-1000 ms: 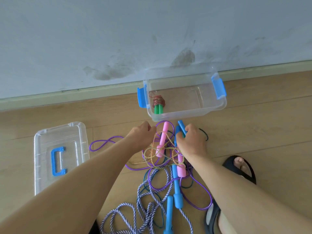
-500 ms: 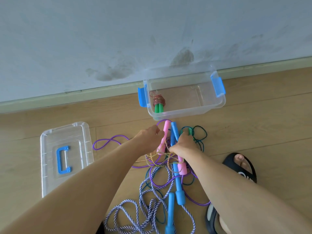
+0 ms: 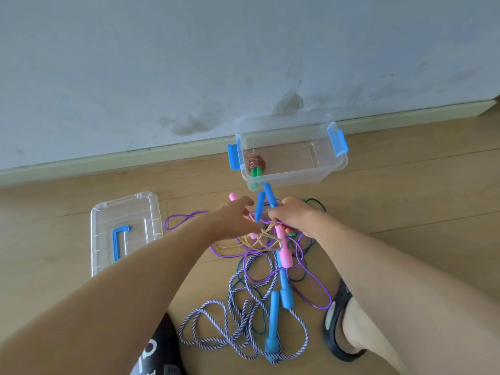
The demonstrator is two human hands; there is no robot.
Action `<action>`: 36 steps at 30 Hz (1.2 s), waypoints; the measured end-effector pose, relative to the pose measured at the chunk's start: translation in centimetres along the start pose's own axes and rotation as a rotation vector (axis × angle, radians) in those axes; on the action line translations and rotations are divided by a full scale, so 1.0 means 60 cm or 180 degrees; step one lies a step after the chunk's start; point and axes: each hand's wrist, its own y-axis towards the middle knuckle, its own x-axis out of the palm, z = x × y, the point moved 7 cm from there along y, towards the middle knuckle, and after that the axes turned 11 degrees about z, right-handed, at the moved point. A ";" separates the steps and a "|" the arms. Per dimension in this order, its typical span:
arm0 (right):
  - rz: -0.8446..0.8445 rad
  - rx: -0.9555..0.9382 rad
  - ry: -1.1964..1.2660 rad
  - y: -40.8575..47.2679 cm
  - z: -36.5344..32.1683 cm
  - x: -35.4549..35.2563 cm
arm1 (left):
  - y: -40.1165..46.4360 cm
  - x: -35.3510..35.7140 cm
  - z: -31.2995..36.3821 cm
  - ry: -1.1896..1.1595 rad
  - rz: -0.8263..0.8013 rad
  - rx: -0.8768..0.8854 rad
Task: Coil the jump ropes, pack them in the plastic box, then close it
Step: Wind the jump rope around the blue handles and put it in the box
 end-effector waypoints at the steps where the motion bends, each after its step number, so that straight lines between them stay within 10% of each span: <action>1: -0.0020 -0.0053 0.0022 -0.013 -0.010 -0.010 | -0.012 -0.003 0.004 -0.0023 -0.0049 0.0026; 8: -0.0238 -0.0267 0.0837 -0.139 -0.086 -0.058 | -0.100 -0.042 0.030 -0.0596 0.0083 0.0015; 16: 0.0155 -0.1073 0.0064 -0.257 -0.170 -0.122 | -0.189 -0.108 0.070 -0.0490 0.0332 0.0380; 26: -0.0097 -0.0848 0.1923 -0.322 -0.232 -0.177 | -0.239 -0.171 0.133 -0.1461 0.0395 0.0933; 33: 0.0614 -0.0686 0.2450 -0.297 -0.234 -0.253 | -0.228 -0.201 0.088 0.0310 0.0851 0.0979; 36: 0.1077 -0.0715 0.1150 -0.279 -0.231 -0.278 | -0.226 -0.229 0.085 0.0321 0.1113 0.0962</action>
